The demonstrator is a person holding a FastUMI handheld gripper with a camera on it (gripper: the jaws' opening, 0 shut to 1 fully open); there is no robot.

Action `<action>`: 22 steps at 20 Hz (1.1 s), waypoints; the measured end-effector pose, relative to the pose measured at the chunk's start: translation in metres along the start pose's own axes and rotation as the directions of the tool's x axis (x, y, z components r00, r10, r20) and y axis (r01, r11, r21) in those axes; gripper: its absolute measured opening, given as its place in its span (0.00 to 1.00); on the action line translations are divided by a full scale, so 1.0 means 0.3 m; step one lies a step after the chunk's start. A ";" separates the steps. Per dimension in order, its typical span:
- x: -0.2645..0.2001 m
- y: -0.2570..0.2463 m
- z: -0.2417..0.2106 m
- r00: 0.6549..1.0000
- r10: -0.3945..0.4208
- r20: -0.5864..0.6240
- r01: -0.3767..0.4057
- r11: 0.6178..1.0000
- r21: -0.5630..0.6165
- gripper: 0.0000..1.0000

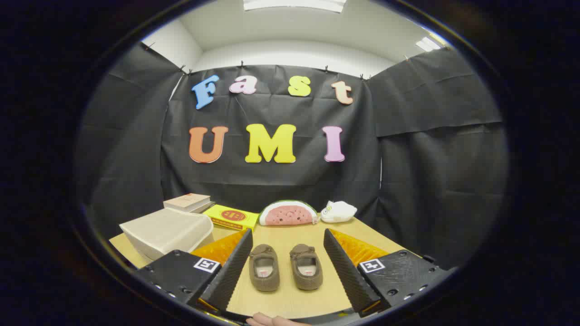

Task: Open the storage box then place both shoes into the box .Put the left shoe in first, then the right shoe, with the right side of both shoes facing outward in a uniform manner.

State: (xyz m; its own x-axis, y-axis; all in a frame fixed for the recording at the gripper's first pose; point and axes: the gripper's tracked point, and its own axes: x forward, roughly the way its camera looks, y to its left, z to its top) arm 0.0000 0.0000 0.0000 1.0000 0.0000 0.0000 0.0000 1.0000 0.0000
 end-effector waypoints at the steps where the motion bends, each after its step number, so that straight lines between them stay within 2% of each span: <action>1: -0.009 -0.003 0.003 1.000 0.002 0.002 -0.002 1.000 0.005 0.96; 8: -0.033 -0.059 0.017 1.000 -0.012 0.013 0.012 1.000 0.013 0.96; 22: 0.055 -0.056 -0.046 0.998 0.049 -0.029 -0.047 0.997 0.062 0.96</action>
State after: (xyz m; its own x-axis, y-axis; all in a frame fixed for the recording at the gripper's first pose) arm 0.0166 -0.0169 -0.0137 0.9984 0.0487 -0.0289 -0.0469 0.9970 0.0618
